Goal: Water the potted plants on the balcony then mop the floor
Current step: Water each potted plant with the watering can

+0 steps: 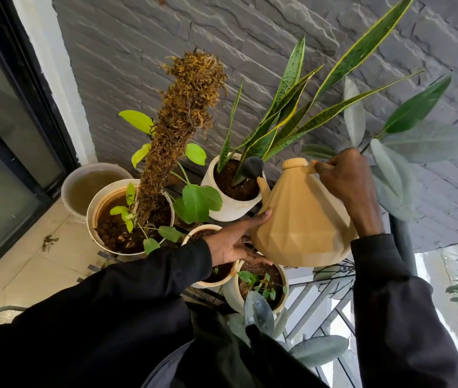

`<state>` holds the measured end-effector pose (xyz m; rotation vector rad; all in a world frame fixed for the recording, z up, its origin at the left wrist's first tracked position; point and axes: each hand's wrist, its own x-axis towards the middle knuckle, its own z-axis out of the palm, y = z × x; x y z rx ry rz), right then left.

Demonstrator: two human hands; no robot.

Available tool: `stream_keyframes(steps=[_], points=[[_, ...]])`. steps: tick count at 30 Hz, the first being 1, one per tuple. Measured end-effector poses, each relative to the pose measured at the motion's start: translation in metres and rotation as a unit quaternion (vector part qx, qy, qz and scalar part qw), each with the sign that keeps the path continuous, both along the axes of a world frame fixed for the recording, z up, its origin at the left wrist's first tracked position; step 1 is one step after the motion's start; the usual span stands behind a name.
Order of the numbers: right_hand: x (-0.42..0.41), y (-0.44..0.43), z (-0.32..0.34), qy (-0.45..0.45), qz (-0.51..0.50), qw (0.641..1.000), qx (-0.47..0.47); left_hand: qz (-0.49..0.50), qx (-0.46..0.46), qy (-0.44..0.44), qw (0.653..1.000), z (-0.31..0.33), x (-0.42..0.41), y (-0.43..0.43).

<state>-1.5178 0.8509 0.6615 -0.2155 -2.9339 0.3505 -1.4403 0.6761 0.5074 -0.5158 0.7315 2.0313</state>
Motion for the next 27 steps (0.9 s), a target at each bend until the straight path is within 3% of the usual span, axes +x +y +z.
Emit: stream_keyframes(steps=[27], points=[[0.0014,0.0102,-0.0014,0.004,0.004,1.000,0.012,0.012,-0.024,-0.011,1.000,0.0015,0.0027,0.0084]])
